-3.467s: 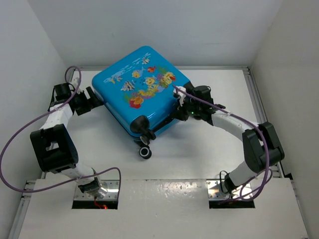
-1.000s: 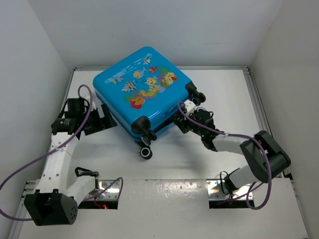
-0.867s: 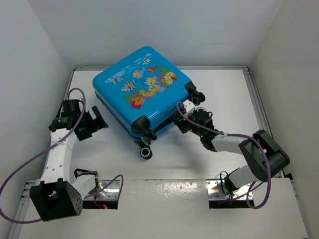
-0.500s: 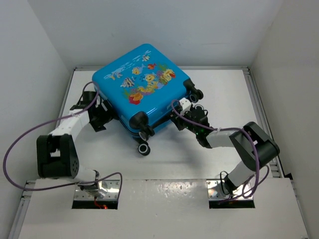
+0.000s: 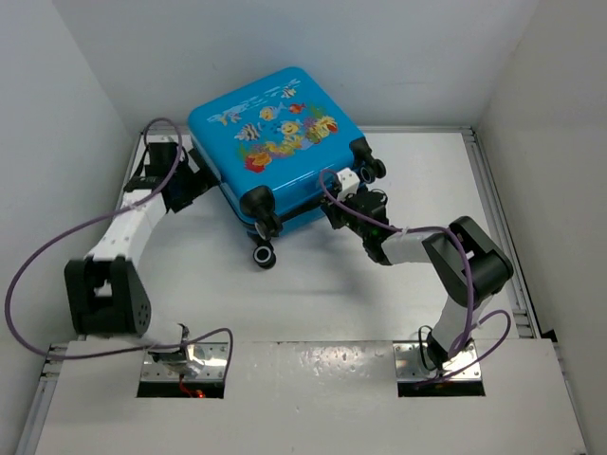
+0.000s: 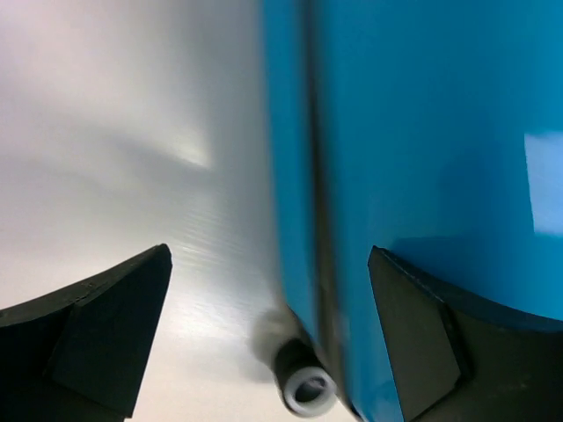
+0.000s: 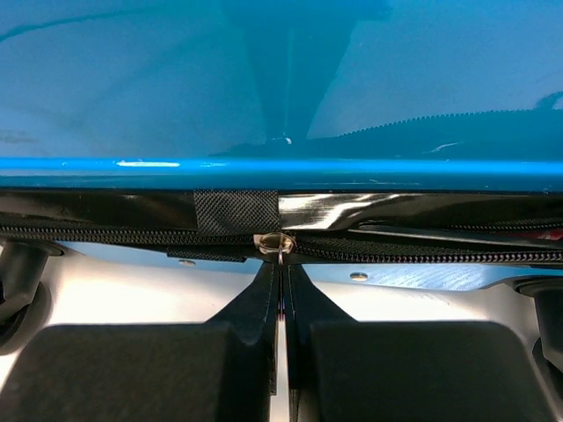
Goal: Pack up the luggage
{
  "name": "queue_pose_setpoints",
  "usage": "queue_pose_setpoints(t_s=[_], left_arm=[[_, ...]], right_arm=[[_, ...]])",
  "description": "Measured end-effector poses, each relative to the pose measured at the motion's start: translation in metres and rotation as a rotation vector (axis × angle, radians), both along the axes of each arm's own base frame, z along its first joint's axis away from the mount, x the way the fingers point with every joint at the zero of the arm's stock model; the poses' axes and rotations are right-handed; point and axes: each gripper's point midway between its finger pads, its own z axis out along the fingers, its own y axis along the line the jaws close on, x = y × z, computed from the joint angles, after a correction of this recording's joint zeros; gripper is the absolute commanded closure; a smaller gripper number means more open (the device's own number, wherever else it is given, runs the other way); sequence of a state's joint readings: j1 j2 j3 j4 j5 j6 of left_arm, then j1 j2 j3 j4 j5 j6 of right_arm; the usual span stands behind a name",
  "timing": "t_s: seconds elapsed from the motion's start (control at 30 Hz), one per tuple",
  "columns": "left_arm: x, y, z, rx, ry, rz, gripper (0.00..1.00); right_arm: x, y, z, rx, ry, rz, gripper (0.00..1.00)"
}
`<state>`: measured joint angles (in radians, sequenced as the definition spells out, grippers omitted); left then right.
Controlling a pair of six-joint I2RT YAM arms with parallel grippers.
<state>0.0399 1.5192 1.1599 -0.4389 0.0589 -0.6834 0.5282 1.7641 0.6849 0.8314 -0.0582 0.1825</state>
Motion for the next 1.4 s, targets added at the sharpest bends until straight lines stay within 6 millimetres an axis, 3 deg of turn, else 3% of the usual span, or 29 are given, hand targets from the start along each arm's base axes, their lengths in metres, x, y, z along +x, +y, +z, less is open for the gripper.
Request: queue_pose_setpoints(t_s=[0.1,0.2,0.27,0.33,0.73,0.83,1.07,1.17,1.27,1.3,1.4], left_arm=[[-0.019,-0.02,0.065,0.016,-0.152,-0.059,0.0],[-0.045,-0.047,0.117,0.001,-0.277,-0.149,0.0],[-0.058,-0.064,0.136,-0.014,-0.319,-0.206,0.0],[-0.067,-0.079,0.14,-0.031,-0.323,-0.259,0.0],[-0.087,-0.157,0.083,-0.099,-0.101,-0.42,0.0],[-0.089,-0.165,0.068,-0.101,-0.045,-0.416,0.0],[-0.086,-0.163,0.021,-0.079,0.105,-0.343,0.0],[-0.087,-0.161,0.003,-0.067,0.163,-0.323,0.11],[-0.086,-0.163,0.004,-0.089,0.177,-0.303,0.39],[-0.087,-0.163,0.004,-0.09,0.182,-0.296,0.55],[-0.089,-0.162,0.006,-0.087,0.192,-0.304,0.77]], right_arm=[[0.002,0.001,0.003,0.003,-0.003,-0.008,1.0],[0.004,0.002,0.003,0.006,-0.004,-0.013,1.0],[0.005,0.001,0.004,0.006,-0.003,-0.02,1.0],[0.006,0.001,0.003,0.004,-0.003,-0.024,1.0],[0.005,0.004,0.003,-0.02,-0.019,-0.05,1.0],[0.005,0.004,0.003,-0.026,-0.023,-0.054,1.0],[0.006,0.004,0.004,-0.045,-0.038,-0.054,1.0],[0.005,0.003,0.003,-0.053,-0.05,-0.051,1.0],[0.001,-0.001,0.002,-0.052,-0.063,-0.051,1.0],[-0.001,-0.003,0.002,-0.05,-0.065,-0.053,1.0],[-0.008,-0.007,0.003,-0.039,-0.07,-0.046,1.0]])
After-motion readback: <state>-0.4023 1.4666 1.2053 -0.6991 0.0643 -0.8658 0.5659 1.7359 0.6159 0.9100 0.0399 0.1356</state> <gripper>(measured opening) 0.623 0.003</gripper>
